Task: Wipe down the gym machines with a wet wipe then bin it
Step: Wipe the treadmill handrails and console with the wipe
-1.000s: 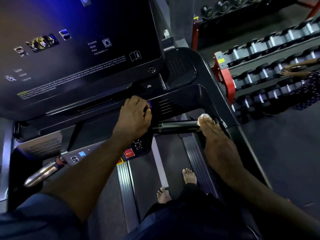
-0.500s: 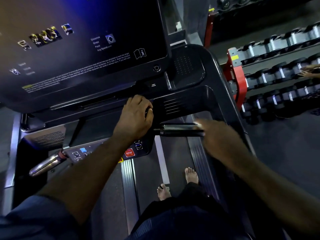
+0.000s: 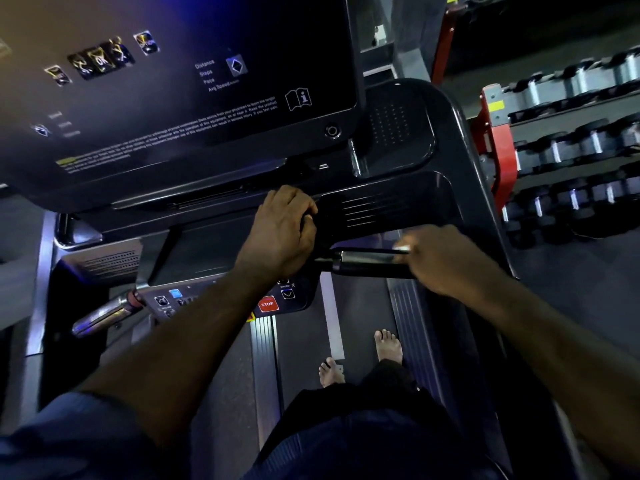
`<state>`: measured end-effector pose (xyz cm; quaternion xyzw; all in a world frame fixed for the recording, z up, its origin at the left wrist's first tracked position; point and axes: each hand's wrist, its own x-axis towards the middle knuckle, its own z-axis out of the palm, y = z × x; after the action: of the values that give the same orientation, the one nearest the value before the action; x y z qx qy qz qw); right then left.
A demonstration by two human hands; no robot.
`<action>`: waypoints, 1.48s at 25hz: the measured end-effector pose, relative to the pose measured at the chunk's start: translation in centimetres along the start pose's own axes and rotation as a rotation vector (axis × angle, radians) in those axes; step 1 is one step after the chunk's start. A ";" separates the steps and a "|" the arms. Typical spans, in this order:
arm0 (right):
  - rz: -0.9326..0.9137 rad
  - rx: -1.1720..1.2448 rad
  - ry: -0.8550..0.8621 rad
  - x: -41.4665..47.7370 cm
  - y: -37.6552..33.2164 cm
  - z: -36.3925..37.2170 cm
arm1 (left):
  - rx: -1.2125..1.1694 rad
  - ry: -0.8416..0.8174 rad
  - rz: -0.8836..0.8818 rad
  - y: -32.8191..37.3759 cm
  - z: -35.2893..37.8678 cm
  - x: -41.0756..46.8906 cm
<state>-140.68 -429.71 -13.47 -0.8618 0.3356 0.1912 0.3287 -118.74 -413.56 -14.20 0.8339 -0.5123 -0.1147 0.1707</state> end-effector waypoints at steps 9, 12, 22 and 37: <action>-0.337 0.106 0.323 -0.6 -9.2 6.3 | -0.027 0.039 0.050 -0.5 0.3 0.0; -0.460 0.020 0.325 -2.8 -6.3 7.2 | -0.030 0.047 0.032 -0.3 0.3 0.0; -0.571 -0.085 0.463 -2.0 -2.9 9.9 | 0.021 0.034 0.040 0.0 0.3 0.3; -0.024 0.254 1.244 -0.3 -7.7 19.1 | 0.157 -0.384 0.586 -0.4 -0.3 0.6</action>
<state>-137.59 -412.03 -23.52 -0.7695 0.4744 -0.3904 0.1741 -118.01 -413.90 -14.07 0.6253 -0.7596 -0.1758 0.0326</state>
